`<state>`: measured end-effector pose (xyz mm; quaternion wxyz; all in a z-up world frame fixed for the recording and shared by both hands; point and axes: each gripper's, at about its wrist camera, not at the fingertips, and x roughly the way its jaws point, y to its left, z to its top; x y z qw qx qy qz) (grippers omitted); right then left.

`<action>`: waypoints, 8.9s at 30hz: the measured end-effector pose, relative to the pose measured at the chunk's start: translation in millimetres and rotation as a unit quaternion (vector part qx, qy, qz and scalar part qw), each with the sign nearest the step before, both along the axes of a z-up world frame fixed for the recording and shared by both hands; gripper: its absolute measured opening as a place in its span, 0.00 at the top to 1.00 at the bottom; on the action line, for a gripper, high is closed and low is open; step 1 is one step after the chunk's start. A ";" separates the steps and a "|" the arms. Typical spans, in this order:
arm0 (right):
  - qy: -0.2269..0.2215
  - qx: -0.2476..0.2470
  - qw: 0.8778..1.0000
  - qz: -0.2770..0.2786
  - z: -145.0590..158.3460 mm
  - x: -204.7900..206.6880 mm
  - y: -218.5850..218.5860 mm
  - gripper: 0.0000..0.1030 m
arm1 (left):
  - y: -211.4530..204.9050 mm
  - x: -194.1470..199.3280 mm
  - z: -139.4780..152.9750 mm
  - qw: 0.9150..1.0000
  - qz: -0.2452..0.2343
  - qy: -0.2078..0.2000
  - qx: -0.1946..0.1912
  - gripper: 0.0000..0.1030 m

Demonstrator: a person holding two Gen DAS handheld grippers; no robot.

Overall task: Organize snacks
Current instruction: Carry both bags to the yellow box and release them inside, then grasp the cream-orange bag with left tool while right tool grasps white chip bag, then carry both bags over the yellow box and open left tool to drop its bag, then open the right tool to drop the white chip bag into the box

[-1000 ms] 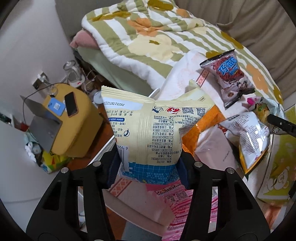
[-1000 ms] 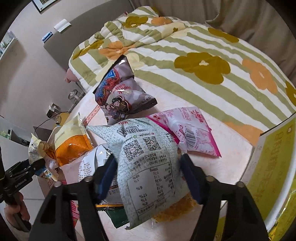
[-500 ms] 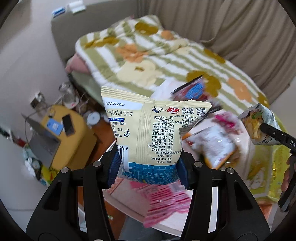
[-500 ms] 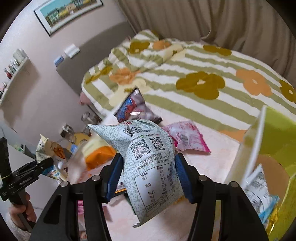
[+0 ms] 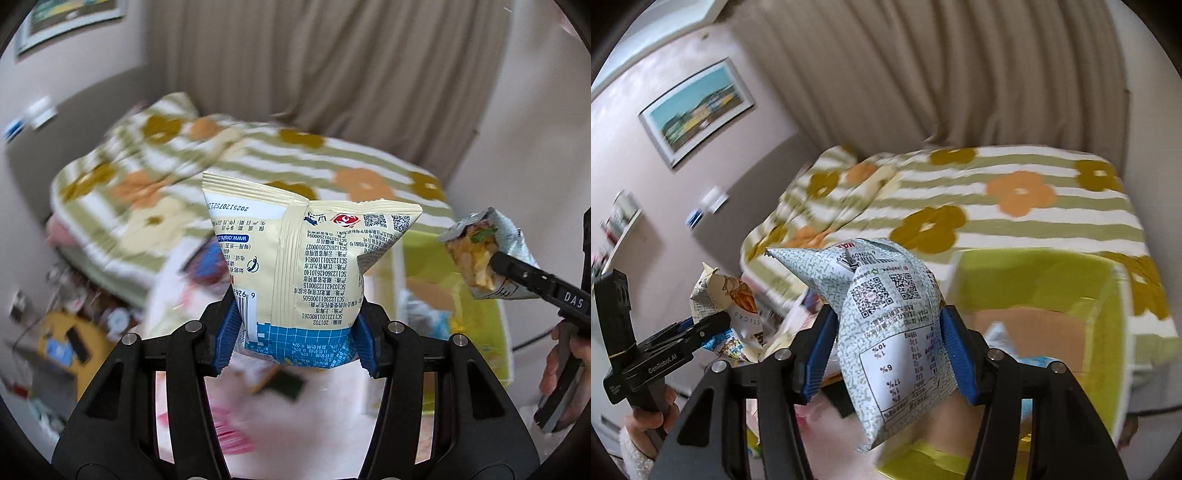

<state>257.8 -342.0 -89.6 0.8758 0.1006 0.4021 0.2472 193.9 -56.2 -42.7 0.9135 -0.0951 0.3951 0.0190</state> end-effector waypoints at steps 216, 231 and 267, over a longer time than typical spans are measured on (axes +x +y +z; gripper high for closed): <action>0.087 0.080 0.966 -0.231 -65.7 -79.5 -153.3 0.30 | -206.2 52.7 -111.8 0.960 -0.215 0.177 0.002 0.26; 0.086 0.071 0.966 -0.232 -69.6 -75.7 -143.0 0.30 | -168.5 39.0 -81.6 0.970 -0.204 0.131 0.031 0.07; 0.010 -0.018 0.985 -0.170 -41.5 -101.2 -103.2 0.01 | -121.8 -18.6 -41.6 0.987 -0.140 0.066 0.032 0.07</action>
